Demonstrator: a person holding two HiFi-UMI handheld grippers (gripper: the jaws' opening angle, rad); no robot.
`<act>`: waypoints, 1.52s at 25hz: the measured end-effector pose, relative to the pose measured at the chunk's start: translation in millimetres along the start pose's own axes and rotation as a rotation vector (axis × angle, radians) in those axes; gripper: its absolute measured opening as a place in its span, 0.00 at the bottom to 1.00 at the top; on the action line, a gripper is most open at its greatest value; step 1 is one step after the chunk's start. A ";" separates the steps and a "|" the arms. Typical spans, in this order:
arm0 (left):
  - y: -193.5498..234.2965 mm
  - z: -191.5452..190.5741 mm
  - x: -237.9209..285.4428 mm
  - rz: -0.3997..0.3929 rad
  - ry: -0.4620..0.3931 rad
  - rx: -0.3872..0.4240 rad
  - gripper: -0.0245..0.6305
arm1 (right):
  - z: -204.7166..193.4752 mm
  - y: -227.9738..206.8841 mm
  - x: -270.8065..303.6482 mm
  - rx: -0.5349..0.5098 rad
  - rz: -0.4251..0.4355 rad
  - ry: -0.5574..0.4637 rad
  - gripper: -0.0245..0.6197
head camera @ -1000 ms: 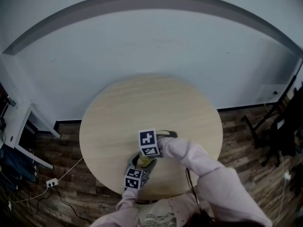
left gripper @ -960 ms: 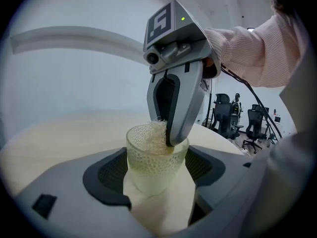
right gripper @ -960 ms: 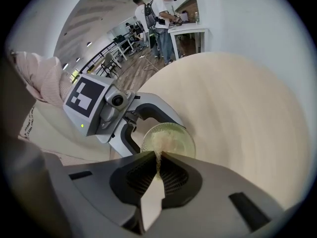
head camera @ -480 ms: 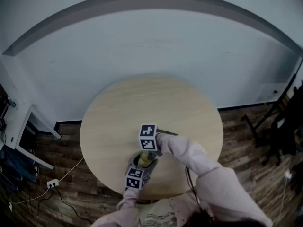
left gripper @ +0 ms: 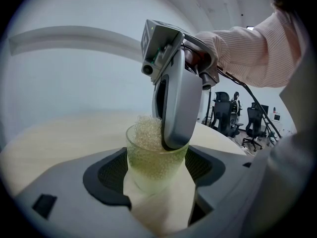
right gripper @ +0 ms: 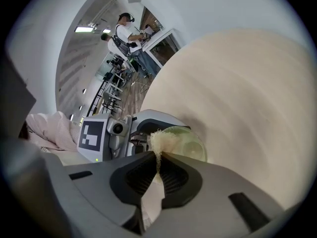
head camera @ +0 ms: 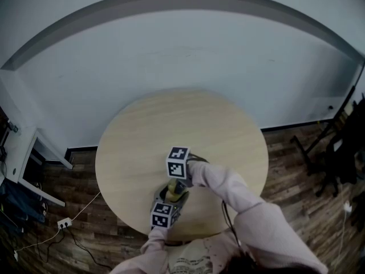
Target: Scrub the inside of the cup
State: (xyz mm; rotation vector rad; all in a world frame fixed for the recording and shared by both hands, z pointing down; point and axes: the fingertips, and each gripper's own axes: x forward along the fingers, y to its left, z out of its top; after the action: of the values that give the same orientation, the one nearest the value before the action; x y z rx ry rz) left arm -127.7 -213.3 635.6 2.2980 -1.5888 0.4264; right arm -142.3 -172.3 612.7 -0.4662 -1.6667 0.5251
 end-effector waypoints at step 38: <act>2.0 -2.7 -1.5 0.013 0.015 0.040 0.58 | 32.1 -5.2 -15.0 0.255 0.132 -0.284 0.07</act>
State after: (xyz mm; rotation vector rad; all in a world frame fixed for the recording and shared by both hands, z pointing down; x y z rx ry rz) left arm -130.3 -211.6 637.6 2.3093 -1.6023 0.4814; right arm -171.8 -187.8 599.5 -0.3256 -1.8139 0.9234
